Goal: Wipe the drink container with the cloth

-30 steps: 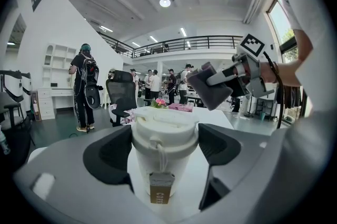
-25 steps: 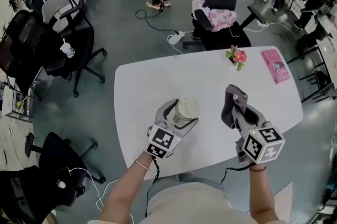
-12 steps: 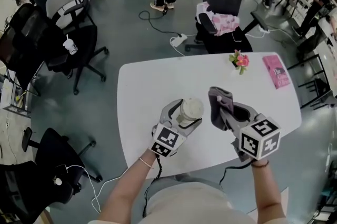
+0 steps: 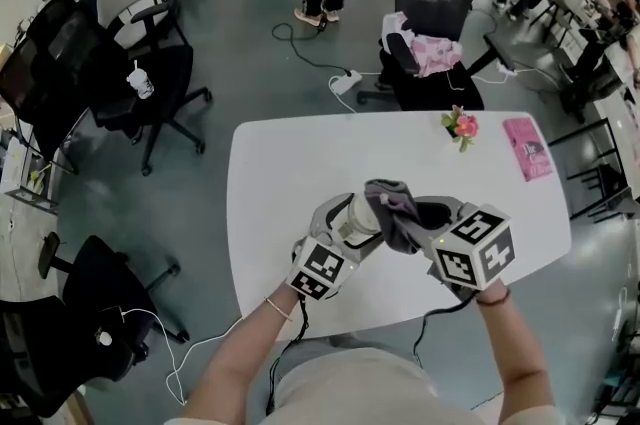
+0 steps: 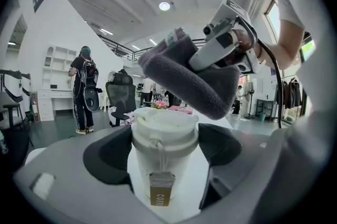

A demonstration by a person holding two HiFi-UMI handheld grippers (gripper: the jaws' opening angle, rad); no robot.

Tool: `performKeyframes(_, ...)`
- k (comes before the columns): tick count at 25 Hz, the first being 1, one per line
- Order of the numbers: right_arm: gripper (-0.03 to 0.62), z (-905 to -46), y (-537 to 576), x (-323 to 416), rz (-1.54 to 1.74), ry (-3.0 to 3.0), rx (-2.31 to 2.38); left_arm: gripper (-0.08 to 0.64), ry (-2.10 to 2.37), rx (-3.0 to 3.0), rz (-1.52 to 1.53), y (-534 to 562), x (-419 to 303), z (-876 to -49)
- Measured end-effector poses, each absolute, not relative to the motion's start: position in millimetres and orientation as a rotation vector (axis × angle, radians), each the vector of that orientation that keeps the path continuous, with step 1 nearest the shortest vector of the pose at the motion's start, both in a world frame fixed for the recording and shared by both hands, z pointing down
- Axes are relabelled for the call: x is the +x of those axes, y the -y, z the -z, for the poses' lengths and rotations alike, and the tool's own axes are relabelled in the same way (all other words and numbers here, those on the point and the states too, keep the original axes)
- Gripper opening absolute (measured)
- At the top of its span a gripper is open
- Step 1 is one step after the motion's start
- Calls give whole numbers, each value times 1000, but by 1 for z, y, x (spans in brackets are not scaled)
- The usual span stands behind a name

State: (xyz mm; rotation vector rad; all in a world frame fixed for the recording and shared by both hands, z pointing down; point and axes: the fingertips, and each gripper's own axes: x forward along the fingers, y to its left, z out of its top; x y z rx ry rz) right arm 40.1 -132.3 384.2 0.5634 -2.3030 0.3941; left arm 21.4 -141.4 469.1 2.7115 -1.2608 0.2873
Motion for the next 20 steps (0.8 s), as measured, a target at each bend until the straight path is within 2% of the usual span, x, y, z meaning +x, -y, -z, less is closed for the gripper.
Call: performKeyframes(20,72,-414,134,4,-353,2099,263,397,1267,2722,-273,140,21,-471)
